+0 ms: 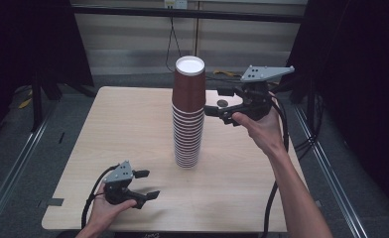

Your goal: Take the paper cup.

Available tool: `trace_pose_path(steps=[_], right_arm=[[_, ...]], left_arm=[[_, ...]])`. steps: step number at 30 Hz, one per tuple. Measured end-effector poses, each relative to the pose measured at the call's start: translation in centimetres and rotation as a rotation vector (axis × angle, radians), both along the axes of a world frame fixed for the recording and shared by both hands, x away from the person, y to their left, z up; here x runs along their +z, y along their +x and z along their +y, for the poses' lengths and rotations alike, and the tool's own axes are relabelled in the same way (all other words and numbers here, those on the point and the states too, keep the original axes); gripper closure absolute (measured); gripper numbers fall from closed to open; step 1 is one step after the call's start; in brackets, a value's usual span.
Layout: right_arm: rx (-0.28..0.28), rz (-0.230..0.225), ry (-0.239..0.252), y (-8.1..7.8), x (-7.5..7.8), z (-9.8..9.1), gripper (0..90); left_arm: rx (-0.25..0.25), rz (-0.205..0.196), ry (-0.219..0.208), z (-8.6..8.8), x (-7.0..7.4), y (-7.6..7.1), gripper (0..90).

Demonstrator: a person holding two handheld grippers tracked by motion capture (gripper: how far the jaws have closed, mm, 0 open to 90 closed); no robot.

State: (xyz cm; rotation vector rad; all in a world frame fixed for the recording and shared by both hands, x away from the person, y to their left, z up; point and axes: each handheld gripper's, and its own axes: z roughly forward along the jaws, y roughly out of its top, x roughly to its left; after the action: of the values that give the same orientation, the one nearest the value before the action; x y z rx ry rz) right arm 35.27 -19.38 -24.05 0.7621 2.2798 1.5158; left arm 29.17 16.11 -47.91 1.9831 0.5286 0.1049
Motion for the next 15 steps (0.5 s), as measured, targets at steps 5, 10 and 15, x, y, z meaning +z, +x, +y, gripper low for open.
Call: trace_pose_path(steps=[5,10,15], right_arm=[[-0.004,-0.005,-0.019,0.5,1.0,0.4,19.4],[-0.007,-0.023,-0.008,0.9,1.7,0.7,21.1],[0.003,-0.020,-0.009,1.2,2.4,1.2,20.1]], left_arm=[[0.002,0.002,-0.001,0.0,0.0,0.0,18.9],[0.003,-0.002,0.008,0.0,0.0,0.0,18.9],[0.003,-0.001,0.007,0.0,0.0,0.1,18.9]])
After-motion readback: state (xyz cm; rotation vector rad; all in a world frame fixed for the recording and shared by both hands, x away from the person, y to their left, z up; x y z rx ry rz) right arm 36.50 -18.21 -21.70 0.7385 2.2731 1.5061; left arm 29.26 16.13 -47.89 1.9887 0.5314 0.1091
